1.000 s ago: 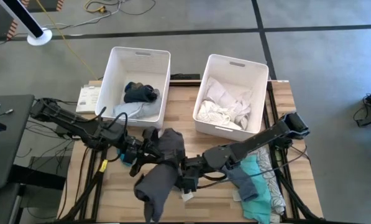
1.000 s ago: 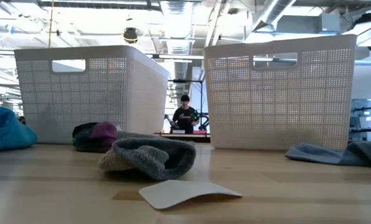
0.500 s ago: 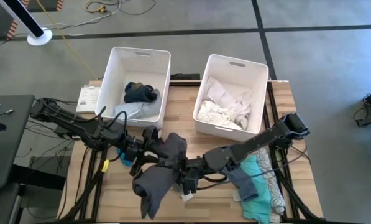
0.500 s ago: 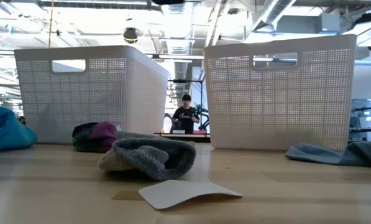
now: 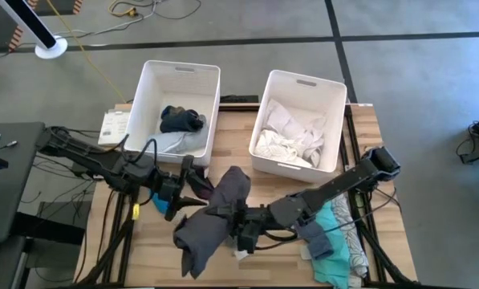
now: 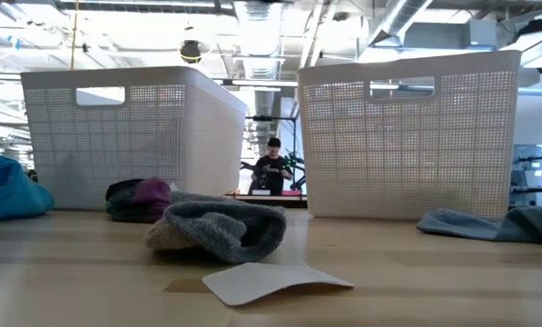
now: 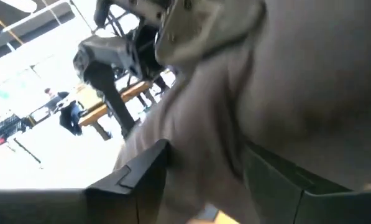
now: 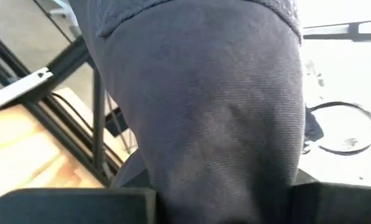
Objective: Sort clothes
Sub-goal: Put the rolled black shorts into the left white bin
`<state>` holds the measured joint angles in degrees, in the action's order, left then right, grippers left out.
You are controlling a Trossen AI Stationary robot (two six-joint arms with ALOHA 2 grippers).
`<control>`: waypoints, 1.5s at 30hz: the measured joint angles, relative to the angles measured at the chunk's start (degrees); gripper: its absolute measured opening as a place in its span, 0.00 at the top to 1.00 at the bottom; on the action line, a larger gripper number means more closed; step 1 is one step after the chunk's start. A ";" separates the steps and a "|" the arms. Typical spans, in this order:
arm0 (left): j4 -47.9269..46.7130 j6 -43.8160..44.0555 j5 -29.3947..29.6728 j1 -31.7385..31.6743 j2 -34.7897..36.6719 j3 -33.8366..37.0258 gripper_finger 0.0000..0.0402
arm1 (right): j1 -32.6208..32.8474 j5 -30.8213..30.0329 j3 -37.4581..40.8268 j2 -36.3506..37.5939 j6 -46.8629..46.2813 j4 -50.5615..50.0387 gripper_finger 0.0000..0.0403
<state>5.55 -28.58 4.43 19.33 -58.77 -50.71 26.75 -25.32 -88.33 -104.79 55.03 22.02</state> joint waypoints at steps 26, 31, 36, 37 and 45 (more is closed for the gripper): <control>-24.57 9.99 13.64 6.71 16.99 0.03 0.51 | -1.56 -6.27 -0.19 7.02 4.19 -2.28 0.69; -20.42 8.01 13.60 8.28 15.90 0.03 0.51 | -6.35 -6.23 -0.14 7.03 4.18 -0.66 0.69; -18.18 5.59 16.72 8.46 14.25 0.03 0.51 | -11.11 -3.45 -0.13 7.08 3.95 2.53 0.69; -18.64 5.49 17.09 8.46 14.12 0.03 0.51 | -12.00 -2.83 -0.12 7.08 3.95 3.21 0.69; -31.08 13.56 15.55 8.46 13.41 0.03 0.51 | -19.98 7.45 -0.11 7.10 -2.16 4.13 0.69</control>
<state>-25.53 -15.02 19.98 27.79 -45.36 -50.68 6.78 -17.87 -88.44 -97.69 52.87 26.15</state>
